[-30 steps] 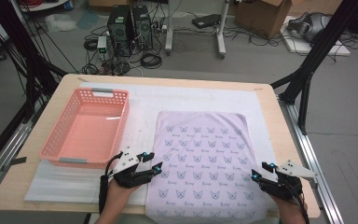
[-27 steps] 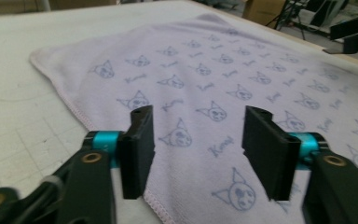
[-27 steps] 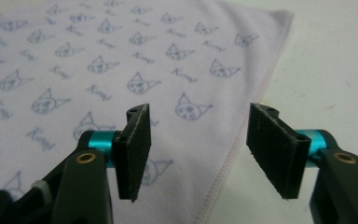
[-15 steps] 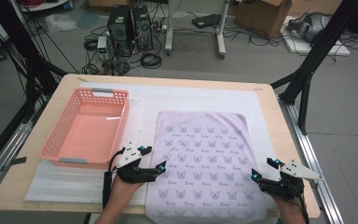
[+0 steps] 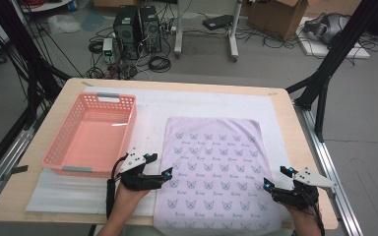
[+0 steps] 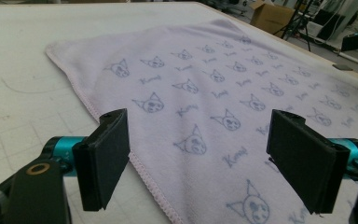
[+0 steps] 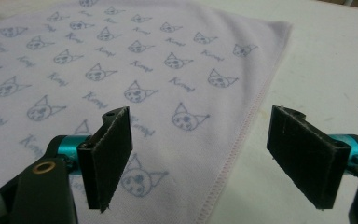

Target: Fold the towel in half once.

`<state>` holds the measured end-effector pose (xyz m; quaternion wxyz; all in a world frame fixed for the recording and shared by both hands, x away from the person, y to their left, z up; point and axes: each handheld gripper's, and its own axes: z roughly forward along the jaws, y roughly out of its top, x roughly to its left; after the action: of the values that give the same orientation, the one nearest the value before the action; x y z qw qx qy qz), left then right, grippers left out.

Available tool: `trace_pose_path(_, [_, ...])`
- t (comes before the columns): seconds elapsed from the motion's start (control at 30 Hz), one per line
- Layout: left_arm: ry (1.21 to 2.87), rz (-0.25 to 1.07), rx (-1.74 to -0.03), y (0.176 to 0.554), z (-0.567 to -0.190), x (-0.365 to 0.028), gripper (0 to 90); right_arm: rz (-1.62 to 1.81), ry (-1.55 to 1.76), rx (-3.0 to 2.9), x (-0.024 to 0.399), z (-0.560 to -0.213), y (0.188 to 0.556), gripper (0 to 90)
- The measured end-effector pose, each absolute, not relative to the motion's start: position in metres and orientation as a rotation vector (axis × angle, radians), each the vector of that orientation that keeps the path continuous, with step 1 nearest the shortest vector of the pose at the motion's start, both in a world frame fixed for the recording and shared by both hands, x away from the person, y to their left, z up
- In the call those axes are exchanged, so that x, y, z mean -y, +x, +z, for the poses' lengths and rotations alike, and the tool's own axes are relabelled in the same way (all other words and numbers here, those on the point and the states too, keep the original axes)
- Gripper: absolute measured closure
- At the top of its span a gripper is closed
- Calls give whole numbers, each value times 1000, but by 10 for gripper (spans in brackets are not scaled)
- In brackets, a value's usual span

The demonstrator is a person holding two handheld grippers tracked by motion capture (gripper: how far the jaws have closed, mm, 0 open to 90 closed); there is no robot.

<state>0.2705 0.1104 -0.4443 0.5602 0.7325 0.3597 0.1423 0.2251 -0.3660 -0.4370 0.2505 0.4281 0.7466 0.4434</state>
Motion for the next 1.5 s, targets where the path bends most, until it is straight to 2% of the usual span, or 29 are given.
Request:
trace_pose_path(0.43, [1733,305,-897,285,-442,-106,240,1184,1224,-2080,365,-440,239,211])
trace_pose_path(0.67, [1743,311,-926,303,-435,-103,260,1178,1273,-2102,366,-440,261,215])
trace_pose_path(1.0, [1761,294,-1003,338,-433,-92,337,1163,1338,-2110,364,-439,300,360])
trace_pose_path(1.4, [1846,309,-1066,379,-440,-81,342,1046,1381,-2145,363,-435,343,443])
trace_pose_path(1.5, [1836,340,-1097,384,-442,-82,370,1028,1383,-2150,361,-436,352,485])
